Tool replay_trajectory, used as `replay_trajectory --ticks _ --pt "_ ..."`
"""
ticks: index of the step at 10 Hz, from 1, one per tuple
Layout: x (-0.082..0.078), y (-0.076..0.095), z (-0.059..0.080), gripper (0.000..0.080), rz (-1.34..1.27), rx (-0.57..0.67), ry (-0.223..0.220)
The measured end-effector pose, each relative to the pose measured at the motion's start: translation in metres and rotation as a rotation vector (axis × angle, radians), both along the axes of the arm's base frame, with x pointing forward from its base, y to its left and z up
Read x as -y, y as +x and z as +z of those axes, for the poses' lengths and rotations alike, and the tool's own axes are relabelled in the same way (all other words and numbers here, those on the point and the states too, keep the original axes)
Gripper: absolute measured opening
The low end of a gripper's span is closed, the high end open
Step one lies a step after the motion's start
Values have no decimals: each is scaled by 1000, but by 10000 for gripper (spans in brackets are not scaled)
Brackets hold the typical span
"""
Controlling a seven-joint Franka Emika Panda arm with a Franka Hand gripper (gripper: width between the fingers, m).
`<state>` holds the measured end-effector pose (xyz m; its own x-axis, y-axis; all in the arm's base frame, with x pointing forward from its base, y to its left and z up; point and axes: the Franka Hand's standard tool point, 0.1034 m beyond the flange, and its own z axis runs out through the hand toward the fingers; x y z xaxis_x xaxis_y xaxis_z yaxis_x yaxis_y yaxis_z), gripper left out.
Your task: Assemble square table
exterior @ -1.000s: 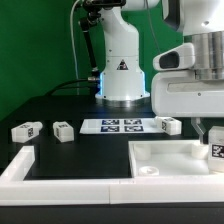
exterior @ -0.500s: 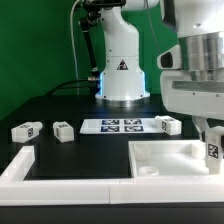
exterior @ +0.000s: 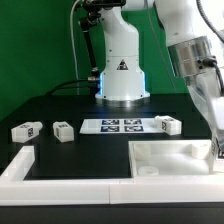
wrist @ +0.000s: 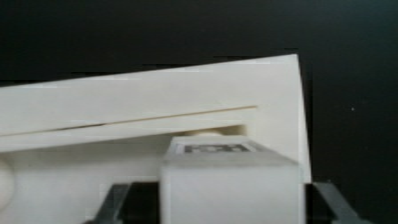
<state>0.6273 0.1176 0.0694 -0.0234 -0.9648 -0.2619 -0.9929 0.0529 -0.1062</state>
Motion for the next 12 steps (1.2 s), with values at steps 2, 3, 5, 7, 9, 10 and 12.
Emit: replay_trajectory --ticks 2,3,5,7,9,10,12 --pt "-4 -1 1 610 324 56 -98" --pt "-6 2 4 638 537 94 -144" --pt "-4 2 3 647 703 131 -162" --pt "-4 2 3 649 851 161 -180" --pt "-2 7 5 649 1275 228 -252" --pt "-2 7 4 619 1244 222 -248" --pt "-2 7 4 427 1232 219 -247"
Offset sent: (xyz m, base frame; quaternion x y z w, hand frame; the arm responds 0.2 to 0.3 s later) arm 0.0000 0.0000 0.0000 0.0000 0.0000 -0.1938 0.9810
